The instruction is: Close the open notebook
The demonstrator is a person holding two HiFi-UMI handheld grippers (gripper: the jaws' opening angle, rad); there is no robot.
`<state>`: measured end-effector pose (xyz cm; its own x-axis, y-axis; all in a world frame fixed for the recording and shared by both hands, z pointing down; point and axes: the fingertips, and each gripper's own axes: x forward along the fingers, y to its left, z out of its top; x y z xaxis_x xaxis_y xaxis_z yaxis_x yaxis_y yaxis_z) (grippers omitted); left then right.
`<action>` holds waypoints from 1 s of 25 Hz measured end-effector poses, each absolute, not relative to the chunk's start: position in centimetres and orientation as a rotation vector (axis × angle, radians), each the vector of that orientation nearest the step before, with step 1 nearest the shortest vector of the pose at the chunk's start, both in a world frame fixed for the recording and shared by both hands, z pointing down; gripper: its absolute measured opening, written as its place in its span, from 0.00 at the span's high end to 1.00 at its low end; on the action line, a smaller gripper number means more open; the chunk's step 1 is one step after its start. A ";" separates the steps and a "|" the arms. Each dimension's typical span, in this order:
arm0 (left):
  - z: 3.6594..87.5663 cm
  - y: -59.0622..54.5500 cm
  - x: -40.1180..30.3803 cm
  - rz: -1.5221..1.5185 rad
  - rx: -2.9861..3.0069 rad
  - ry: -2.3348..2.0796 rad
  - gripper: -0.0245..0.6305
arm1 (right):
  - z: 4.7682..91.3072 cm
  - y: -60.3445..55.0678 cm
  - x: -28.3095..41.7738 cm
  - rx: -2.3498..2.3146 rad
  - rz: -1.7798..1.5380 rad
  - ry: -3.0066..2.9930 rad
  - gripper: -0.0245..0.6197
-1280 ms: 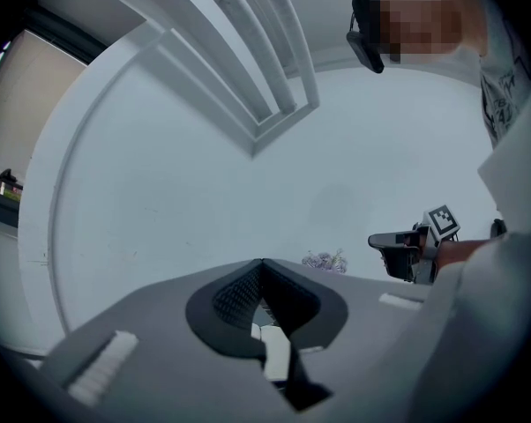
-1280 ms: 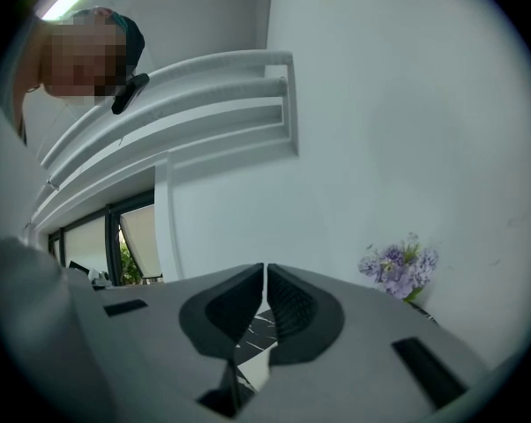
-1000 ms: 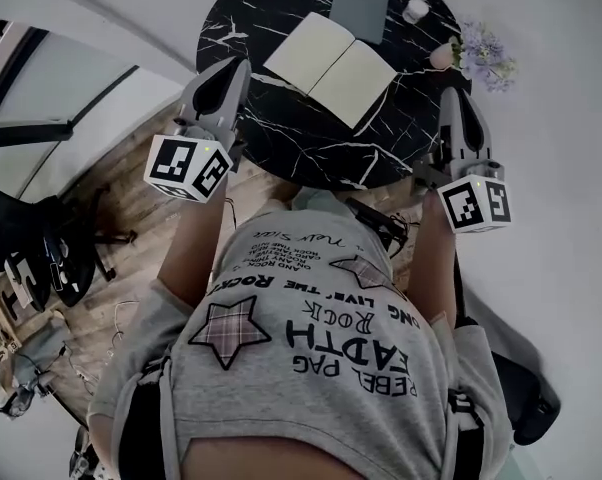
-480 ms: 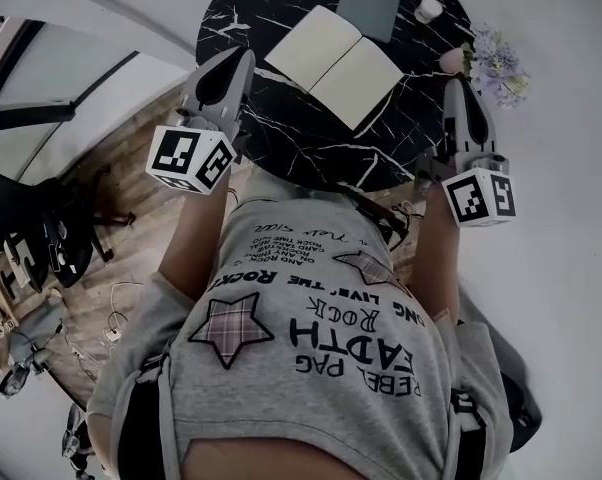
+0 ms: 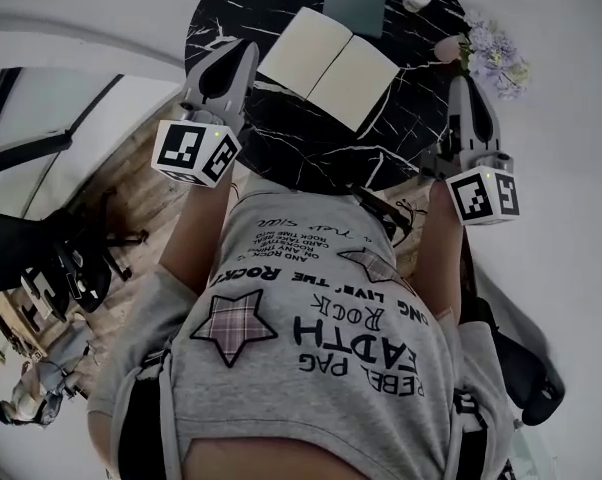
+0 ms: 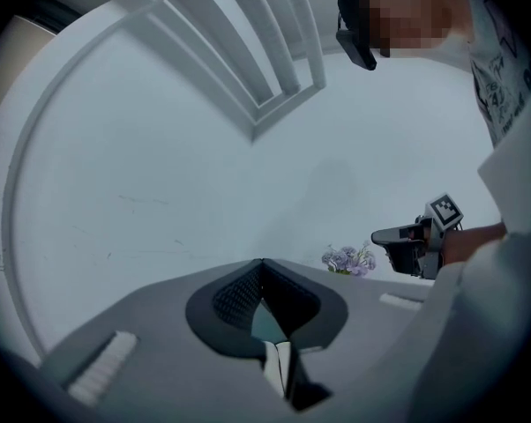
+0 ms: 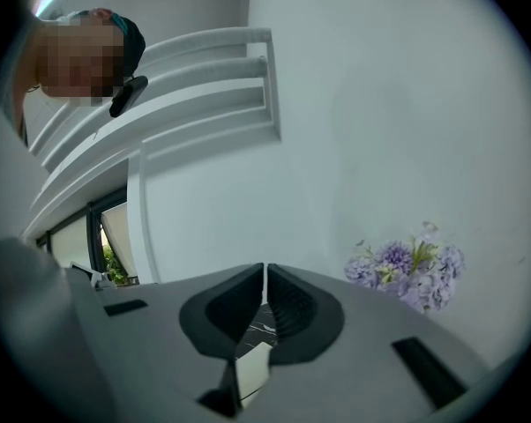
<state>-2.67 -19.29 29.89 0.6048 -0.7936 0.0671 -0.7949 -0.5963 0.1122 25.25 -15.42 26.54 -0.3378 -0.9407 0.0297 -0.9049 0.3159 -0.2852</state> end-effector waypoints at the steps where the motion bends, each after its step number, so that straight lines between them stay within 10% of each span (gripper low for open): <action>1: 30.0 -19.8 -2.6 0.020 2.701 -1.327 0.95 | 26.7 -15.5 25.1 -1.732 -0.386 2.421 0.93; 25: 35.6 -24.6 -3.1 0.145 2.702 -1.129 0.95 | 33.5 -15.5 22.4 -1.984 -0.576 2.336 0.93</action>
<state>-3.09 -24.57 35.59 0.7018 -0.6917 0.1706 -0.7123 -0.6846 0.1543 22.38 -15.48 33.47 -0.1906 -0.9572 0.2179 -0.9487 0.1226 -0.2913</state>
